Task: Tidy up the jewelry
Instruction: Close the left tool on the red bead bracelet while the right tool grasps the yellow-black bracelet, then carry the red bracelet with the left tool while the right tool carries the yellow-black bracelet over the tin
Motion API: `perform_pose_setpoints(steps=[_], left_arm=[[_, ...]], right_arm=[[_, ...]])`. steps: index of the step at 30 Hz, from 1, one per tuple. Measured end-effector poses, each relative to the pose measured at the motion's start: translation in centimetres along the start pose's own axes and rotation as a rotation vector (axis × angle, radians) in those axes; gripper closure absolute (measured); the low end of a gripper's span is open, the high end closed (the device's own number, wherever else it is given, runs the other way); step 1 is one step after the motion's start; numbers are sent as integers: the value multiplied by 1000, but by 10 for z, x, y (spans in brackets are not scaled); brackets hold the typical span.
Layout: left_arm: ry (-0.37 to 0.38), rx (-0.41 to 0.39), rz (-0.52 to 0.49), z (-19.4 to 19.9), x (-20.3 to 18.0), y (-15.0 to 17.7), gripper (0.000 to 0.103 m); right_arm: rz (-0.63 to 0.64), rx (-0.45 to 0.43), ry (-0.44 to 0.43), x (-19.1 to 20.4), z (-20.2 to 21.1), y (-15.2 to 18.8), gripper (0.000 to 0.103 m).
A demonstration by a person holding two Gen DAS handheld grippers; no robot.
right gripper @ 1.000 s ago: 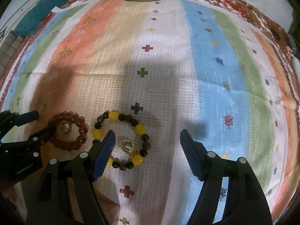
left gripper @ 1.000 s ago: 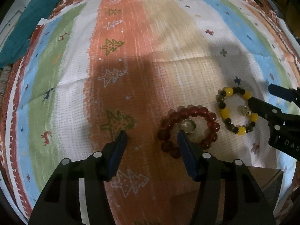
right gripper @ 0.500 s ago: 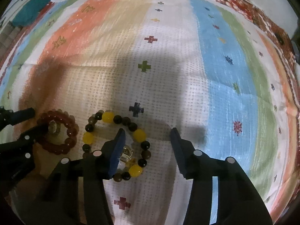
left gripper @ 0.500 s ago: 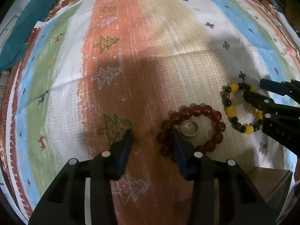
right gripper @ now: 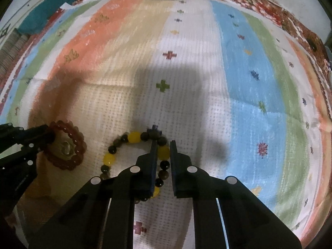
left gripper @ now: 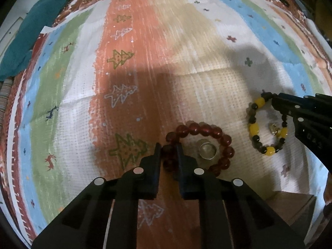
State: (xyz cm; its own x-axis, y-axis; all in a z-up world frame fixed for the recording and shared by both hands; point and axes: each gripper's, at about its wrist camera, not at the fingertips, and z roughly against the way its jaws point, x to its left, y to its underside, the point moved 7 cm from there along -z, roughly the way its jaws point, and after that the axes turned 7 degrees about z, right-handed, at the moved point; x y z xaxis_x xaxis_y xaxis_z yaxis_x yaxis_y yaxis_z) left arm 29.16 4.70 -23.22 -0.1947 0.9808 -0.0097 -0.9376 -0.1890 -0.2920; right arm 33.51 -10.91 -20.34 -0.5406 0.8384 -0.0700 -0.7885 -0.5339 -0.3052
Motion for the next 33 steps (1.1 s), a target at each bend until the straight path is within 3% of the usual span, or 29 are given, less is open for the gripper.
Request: perform_pose_setpoints(steps=[11,33], left_arm=[[59,-89,10,49,-8,-10,90],[102,-181,6,94,-18,-13,90]], right_arm=[[-6,-74,-2,-2,29,-10,90],[-16,-184,-65,11,82,-8,90]])
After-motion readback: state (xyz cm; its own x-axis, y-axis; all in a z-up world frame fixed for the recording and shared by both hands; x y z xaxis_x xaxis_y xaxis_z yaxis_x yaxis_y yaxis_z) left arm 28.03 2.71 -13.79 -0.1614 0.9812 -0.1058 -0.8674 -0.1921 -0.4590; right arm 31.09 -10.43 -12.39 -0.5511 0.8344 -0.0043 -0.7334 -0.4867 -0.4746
